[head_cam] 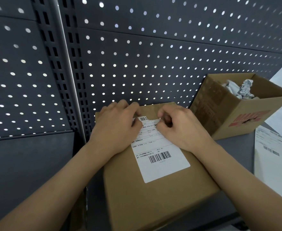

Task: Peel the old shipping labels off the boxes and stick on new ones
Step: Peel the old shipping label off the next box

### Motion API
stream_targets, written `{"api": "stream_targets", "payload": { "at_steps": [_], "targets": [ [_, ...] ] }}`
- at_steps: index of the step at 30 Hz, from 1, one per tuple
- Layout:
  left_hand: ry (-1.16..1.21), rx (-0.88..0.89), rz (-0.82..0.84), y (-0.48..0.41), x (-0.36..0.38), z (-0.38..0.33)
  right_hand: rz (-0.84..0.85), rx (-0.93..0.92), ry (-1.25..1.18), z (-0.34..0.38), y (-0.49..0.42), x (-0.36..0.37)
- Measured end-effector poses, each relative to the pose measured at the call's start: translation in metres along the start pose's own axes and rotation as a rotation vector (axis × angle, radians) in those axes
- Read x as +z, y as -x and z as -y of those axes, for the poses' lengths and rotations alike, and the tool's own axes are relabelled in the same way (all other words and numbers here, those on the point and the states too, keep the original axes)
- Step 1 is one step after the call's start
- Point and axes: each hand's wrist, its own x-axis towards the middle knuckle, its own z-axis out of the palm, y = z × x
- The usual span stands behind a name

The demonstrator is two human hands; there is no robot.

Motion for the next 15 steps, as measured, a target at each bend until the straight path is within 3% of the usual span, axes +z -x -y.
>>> {"api": "stream_targets", "payload": {
  "at_steps": [15],
  "targets": [
    [-0.009,-0.010,0.011,0.0012,-0.0027,-0.0020,-0.031,0.022,-0.010,-0.0030,0.0017,-0.0007]
  ]
}}
